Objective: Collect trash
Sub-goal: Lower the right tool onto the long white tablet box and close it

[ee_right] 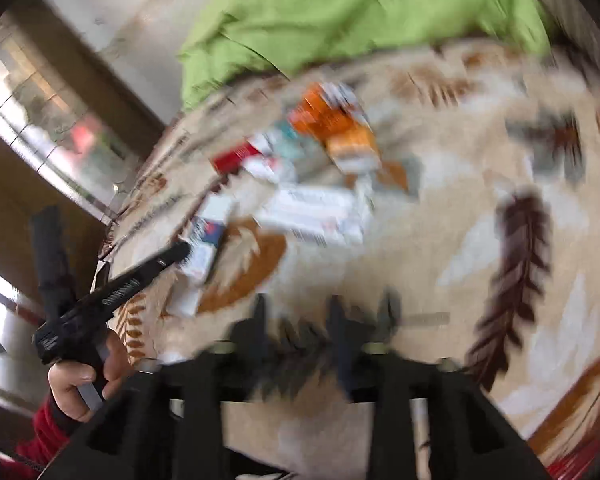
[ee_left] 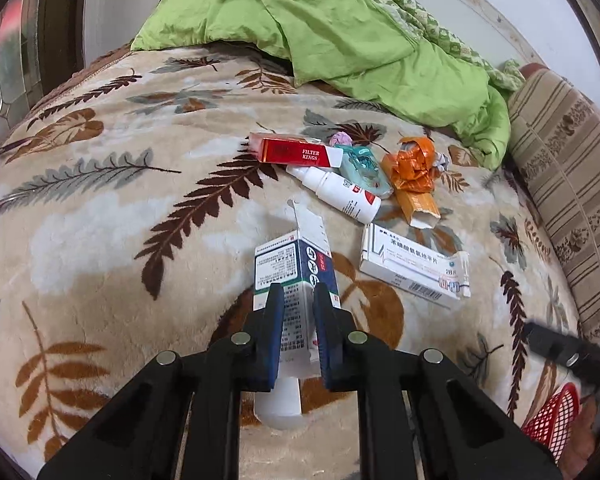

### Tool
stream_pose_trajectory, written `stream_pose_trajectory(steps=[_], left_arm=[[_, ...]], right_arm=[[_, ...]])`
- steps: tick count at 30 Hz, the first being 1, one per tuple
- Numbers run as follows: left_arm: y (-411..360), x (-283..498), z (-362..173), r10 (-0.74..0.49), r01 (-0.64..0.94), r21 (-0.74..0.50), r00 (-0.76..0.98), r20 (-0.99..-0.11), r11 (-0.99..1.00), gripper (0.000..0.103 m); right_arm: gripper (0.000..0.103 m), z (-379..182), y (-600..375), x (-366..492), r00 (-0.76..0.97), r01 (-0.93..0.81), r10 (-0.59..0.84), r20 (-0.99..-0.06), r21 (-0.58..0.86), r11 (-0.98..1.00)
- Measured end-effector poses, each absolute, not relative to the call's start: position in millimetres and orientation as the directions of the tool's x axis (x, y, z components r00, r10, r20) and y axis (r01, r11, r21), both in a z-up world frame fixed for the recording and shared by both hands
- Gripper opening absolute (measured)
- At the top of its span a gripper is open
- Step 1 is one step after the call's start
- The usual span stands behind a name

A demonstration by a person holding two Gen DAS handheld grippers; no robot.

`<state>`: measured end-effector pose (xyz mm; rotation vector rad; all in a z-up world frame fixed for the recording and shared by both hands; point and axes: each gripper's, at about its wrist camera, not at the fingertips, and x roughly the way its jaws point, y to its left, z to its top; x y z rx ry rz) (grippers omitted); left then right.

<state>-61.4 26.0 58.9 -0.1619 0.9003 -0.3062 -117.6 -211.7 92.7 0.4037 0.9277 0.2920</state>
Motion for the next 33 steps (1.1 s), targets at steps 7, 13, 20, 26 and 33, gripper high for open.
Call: stream_pose_trajectory(steps=[7, 13, 20, 26, 33], left_arm=[[30.1, -50.9, 50.0, -0.307, 0.168, -0.258, 0.576, -0.757, 0.951, 0.046], [37.2, -46.8, 42.4, -0.338, 0.158, -0.302, 0.55, -0.764, 0.94, 0.055], [33.7, -45.7, 35.7, -0.357, 0.161, -0.321, 0.517, -0.778, 0.933, 0.061], [23.6, -43.4, 34.1, -0.318, 0.159, -0.276, 0.525, -0.789, 0.948, 0.061], [13.3, -39.9, 31.8, -0.262, 0.171, -0.2, 0.545, -0.797, 0.965, 0.046]], right_arm=[[0.058, 93.9, -202.4, -42.5, 0.586, -0.171, 0.401, -0.704, 0.377, 0.91], [0.058, 60.0, -199.7, 21.0, 0.514, -0.185, 0.396, -0.761, 0.352, 0.918], [0.058, 34.5, -197.2, 20.3, 0.384, -0.253, 0.44, -0.812, 0.366, 0.896], [0.058, 37.1, -168.0, -16.0, 0.383, -0.376, 0.376, -0.844, 0.229, 0.898], [0.058, 28.6, -158.7, -24.3, 0.45, -0.342, 0.28, -0.848, 0.126, 0.931]])
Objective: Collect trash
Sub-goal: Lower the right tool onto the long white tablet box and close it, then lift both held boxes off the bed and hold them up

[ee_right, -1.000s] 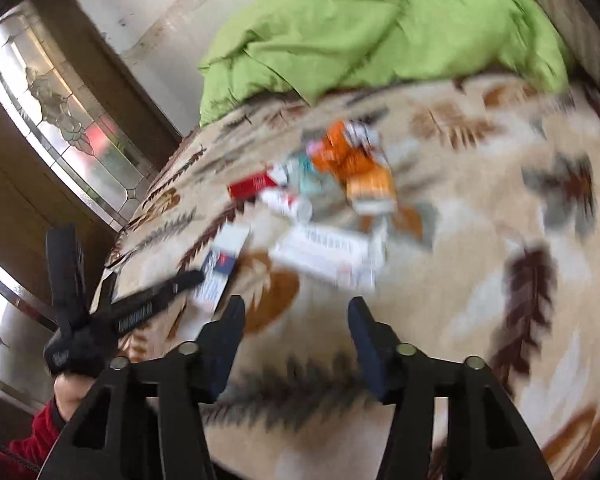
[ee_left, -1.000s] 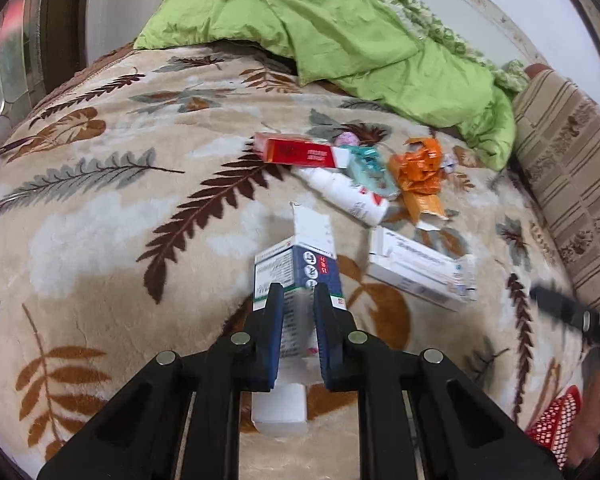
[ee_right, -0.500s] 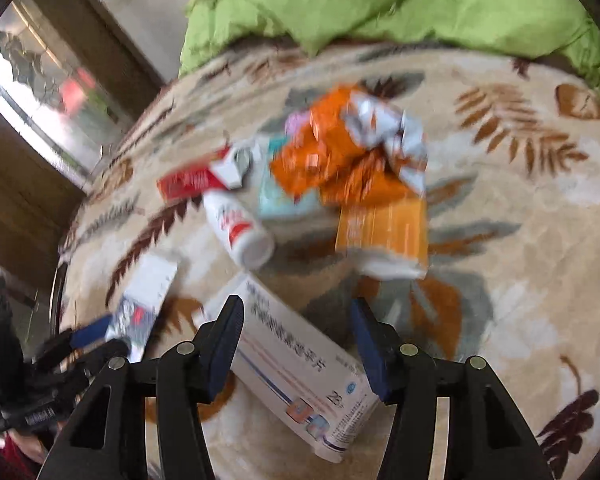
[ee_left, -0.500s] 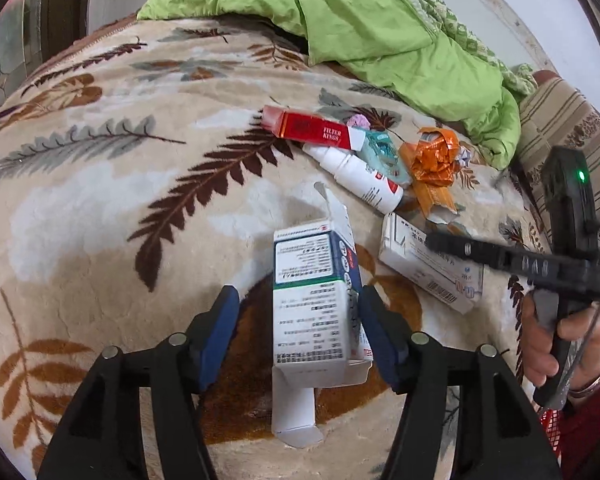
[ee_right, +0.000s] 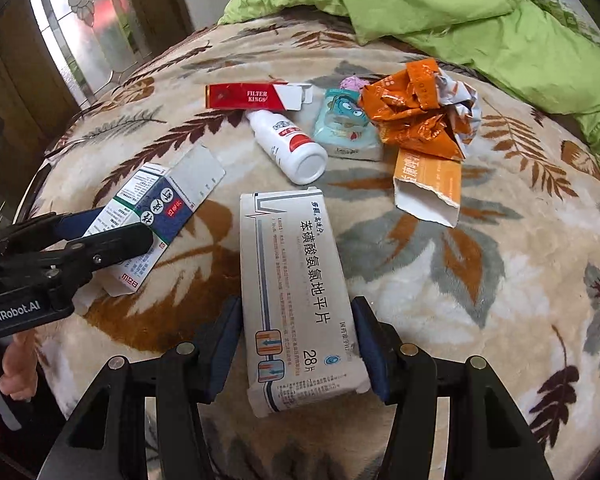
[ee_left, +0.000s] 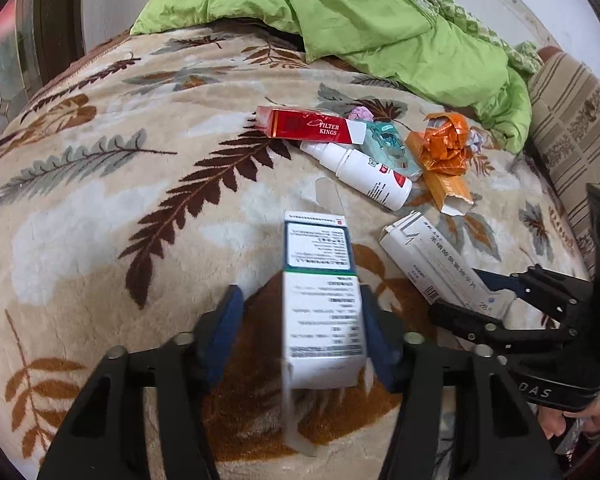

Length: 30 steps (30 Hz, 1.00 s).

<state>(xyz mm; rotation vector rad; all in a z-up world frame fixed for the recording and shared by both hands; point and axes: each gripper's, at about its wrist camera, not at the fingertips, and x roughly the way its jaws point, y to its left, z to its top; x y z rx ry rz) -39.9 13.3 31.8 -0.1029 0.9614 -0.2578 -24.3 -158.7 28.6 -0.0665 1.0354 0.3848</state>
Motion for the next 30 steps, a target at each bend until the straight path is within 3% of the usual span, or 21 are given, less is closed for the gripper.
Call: stream_pose_trajectory(steps=[2, 5, 10, 19, 30], left_arm=[[11.8, -38.7, 30.3, -0.249, 0.17, -0.185, 0.547, -0.799, 0.968, 0.035], [9.8, -40.3, 30.9, -0.238, 0.173, -0.169, 0.557, -0.795, 0.97, 0.032], [6.1, -53.0, 39.9, -0.234, 0.184, -0.153, 0.6, -0.765, 0.971, 0.032], [-12.9, -103.6, 71.0, -0.126, 0.189, 0.026, 0.742, -0.658, 0.982, 0.032], [-17.1, -153.9, 83.1, -0.1, 0.183, 0.075, 0.787, -0.609, 0.98, 0.032]], right_arm=[[0.057, 28.5, -161.7, -27.2, 0.468, -0.306, 0.275, -0.84, 0.138, 0.942], [0.056, 31.4, -163.6, -35.7, 0.501, -0.245, 0.251, -0.828, 0.142, 0.959], [0.056, 52.4, -176.1, -63.9, 0.599, -0.142, 0.227, -0.768, 0.178, 0.974], [0.056, 85.5, -210.7, -119.3, 0.755, 0.021, 0.196, -0.626, 0.322, 0.947], [0.056, 99.3, -192.3, -169.2, 0.811, 0.009, 0.153, -0.565, 0.274, 0.962]])
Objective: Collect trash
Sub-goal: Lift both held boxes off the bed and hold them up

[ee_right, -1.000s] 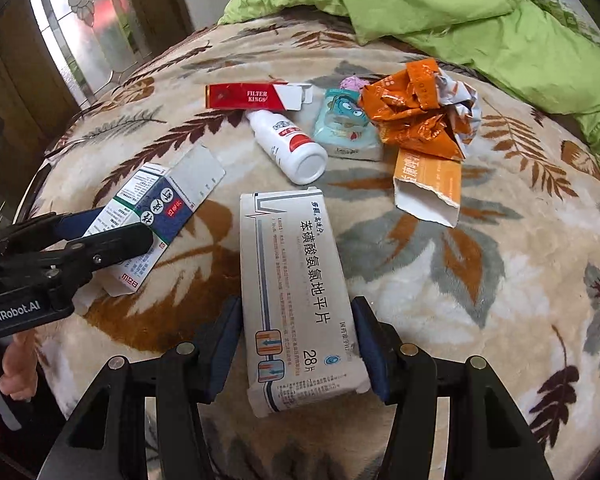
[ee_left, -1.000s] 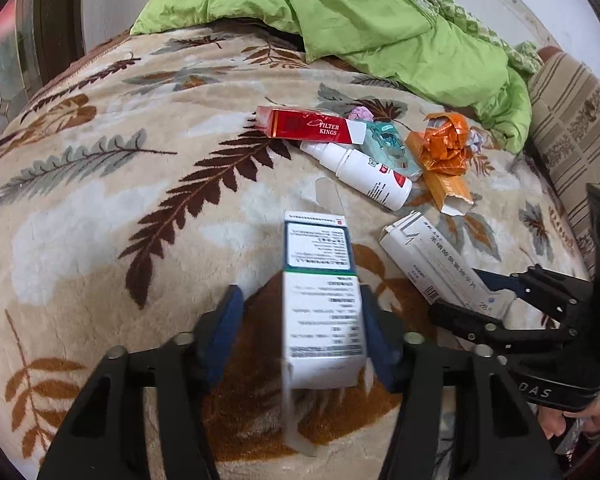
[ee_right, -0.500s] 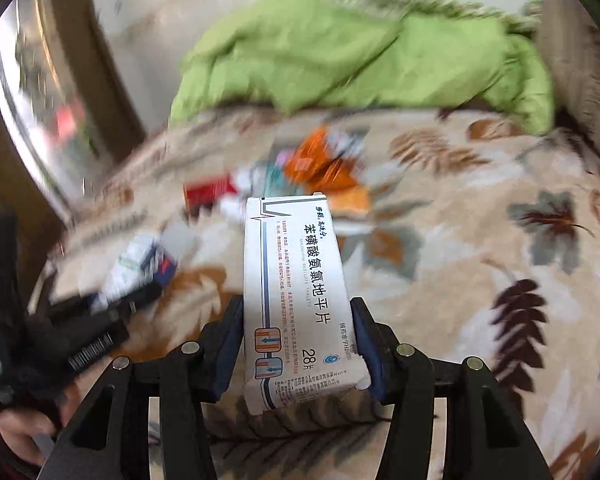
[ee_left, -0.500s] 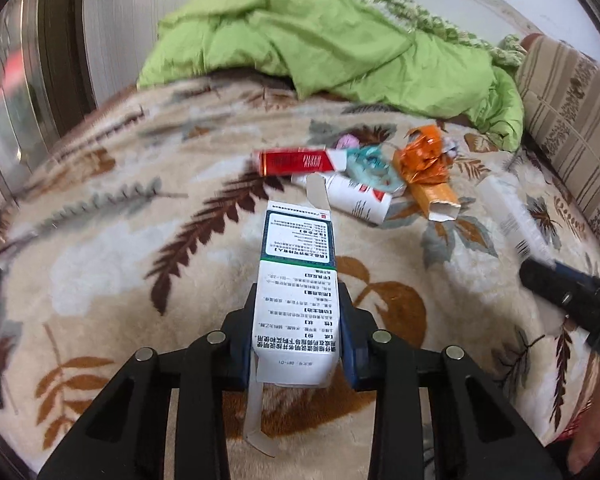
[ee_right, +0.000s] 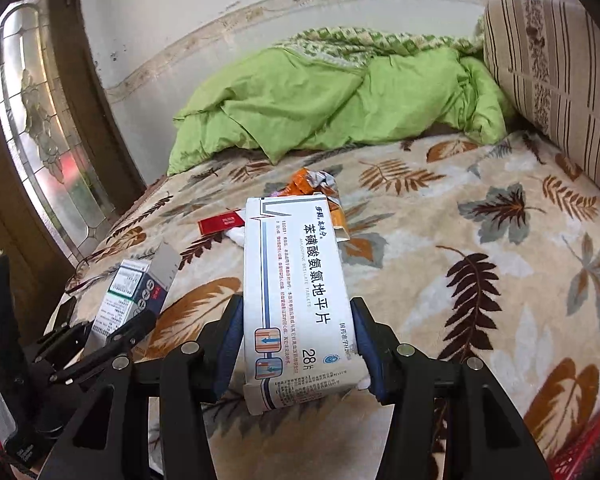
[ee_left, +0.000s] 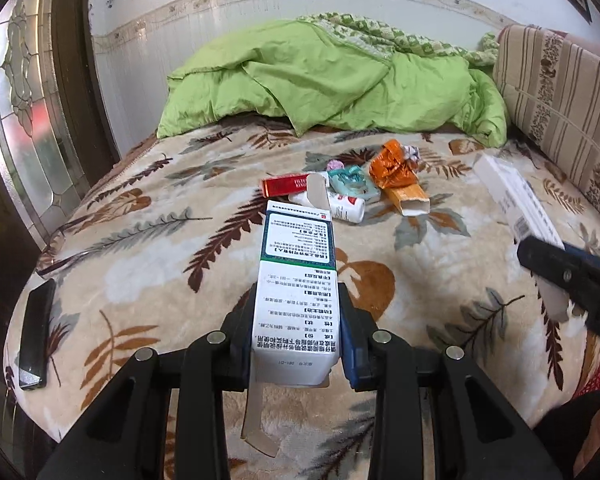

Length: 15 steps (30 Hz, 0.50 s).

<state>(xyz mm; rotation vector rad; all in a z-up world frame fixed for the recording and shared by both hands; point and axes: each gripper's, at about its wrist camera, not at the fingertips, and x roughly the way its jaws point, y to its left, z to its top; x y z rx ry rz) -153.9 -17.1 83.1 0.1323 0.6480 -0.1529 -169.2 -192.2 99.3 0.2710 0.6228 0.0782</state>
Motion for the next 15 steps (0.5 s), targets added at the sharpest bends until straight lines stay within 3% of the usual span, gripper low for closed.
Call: stream_pose_trajectory(steps=[15], left_arm=[[-13.3, -147.1, 77.8, -0.091, 0.168, 0.067, 0.782, -0.616, 0.984, 0.032]], right_arm=[[0.056, 94.8, -189.4, -167.1, 0.799, 0.017, 0.147, -0.583, 0.267, 0.963]])
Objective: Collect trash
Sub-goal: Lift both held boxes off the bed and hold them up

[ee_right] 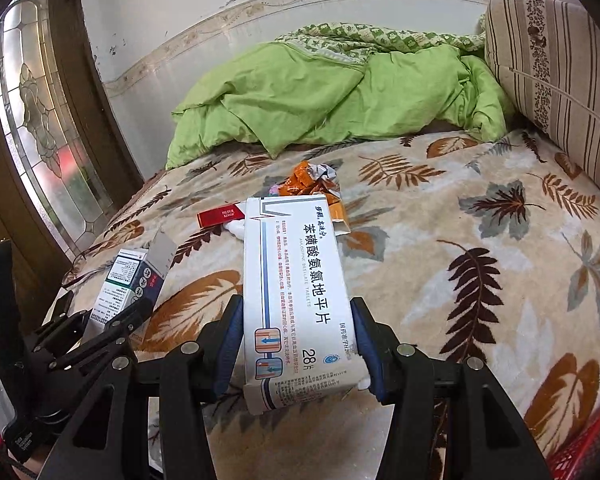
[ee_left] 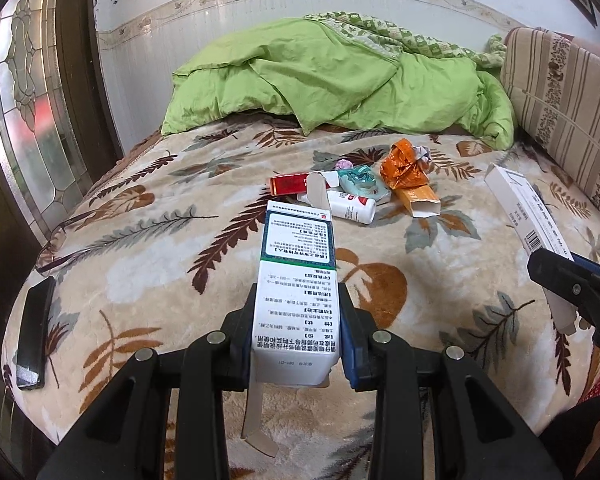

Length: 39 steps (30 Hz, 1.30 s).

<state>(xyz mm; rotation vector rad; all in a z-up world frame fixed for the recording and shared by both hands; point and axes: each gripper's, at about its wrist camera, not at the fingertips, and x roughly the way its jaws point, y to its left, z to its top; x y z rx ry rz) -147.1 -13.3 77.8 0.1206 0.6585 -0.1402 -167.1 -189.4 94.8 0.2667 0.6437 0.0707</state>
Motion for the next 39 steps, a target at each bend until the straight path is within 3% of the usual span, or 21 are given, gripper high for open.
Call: stream_pose_trajectory(steps=[39], left_arm=[[-15.0, -146.4, 77.5, -0.091, 0.177, 0.082, 0.788, -0.609, 0.981, 0.032]], right_arm=[[0.056, 94.5, -187.5, -165.5, 0.796, 0.014, 0.152, -0.585, 0.269, 0.963]])
